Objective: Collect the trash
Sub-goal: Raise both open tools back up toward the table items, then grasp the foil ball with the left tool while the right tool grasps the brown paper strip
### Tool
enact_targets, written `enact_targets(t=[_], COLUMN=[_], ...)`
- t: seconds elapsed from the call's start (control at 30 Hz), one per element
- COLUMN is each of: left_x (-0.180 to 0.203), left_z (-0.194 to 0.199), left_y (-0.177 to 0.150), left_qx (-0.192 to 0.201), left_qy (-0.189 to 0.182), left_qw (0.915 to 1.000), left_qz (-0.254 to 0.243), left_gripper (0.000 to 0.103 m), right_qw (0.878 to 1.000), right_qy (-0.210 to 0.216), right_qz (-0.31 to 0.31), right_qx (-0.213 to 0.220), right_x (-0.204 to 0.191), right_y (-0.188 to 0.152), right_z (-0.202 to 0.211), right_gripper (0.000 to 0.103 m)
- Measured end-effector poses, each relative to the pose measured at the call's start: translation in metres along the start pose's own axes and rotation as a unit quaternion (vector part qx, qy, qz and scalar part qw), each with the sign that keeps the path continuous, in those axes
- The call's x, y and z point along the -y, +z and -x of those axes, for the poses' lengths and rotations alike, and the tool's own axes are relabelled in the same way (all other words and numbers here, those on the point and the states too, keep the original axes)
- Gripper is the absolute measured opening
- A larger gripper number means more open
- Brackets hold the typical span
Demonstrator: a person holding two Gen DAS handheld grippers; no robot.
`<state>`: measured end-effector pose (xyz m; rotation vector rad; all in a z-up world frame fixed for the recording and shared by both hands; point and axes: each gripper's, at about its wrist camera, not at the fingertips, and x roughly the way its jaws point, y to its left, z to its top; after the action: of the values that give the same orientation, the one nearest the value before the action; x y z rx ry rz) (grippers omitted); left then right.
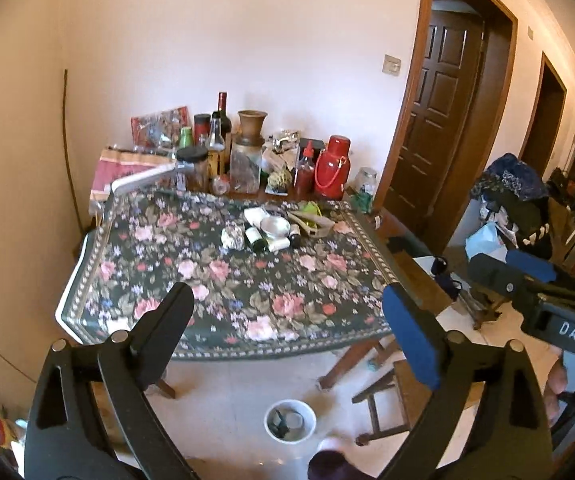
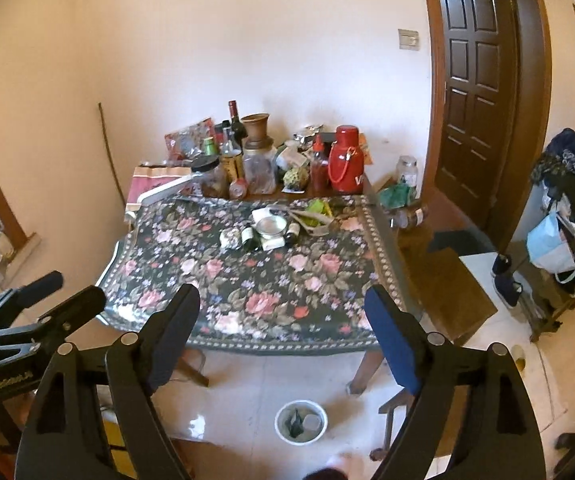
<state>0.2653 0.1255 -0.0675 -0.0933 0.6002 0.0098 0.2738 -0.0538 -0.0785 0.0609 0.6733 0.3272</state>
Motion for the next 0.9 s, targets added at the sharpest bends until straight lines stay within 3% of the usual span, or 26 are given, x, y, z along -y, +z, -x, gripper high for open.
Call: enact_targets(t=[0.4, 0.67, 0.9], left_x=[0.011, 0.026, 0.018], left_z=[-0.085, -0.139, -0.176], left_y=[0.059, 0.103, 0.109], left_qx=[0.002, 0.011, -0.019], left_qy=[0.037, 0.067, 0.1], left_qw=[0.9982, 0.9933, 0.9881], left_qz=[0.047, 0.093, 0.115], left_gripper=[0.095, 0.095, 0.095], right_qw=[0.999, 0.997, 0.993], right_qy=[0.022, 0.045, 0.07], right_qz=[0.03, 0.067, 0.08], right_qx=[0.011, -0.006, -0.046], right_x=[0.045, 0.075, 0.089], right_y=[0.059, 0.101, 0.113], right_z=[-0.053, -0.095, -0.143], right_gripper=[0.082, 0.083, 0.082])
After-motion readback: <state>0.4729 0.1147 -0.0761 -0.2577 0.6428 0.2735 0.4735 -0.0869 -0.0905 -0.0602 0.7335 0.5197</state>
